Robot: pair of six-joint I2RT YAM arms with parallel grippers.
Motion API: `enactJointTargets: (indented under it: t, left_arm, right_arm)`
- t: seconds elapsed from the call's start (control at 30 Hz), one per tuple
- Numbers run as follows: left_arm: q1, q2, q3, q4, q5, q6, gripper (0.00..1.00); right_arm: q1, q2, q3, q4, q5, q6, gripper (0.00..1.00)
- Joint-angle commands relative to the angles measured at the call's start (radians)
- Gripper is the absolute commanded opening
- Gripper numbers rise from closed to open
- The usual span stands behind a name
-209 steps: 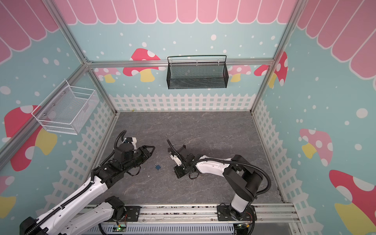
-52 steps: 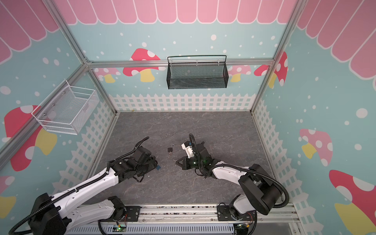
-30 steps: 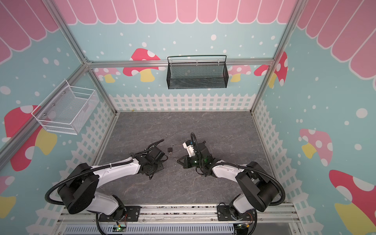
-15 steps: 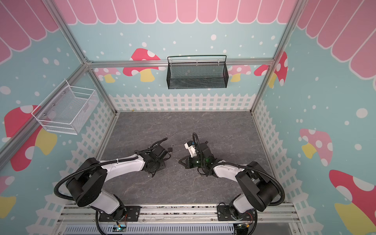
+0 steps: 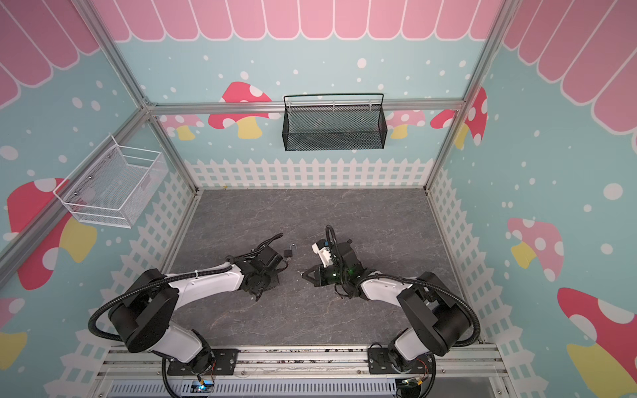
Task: Unlock with the key
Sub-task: 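Lift the blue padlock with the left gripper toward the key in the right gripper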
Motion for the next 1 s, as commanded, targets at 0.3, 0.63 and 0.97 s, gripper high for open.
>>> enactJointTargets:
  t: [0.3, 0.63, 0.97]
  left_arm:
    - [0.044, -0.286, 0.046, 0.035, -0.013, -0.265, 0.0]
    - [-0.011, -0.417, 0.099, 0.042, -0.095, -0.376, 0.0]
    - [-0.069, -0.459, 0.108, 0.042, -0.199, -0.428, 0.0]
  right_arm:
    - [0.067, -0.079, 0.069, -0.163, 0.237, -0.003, 0.0]
    - [0.22, -0.076, 0.128, -0.007, 0.399, 0.094, 0.0]
    - [0.256, -0.091, 0.146, 0.094, 0.476, 0.151, 0.0]
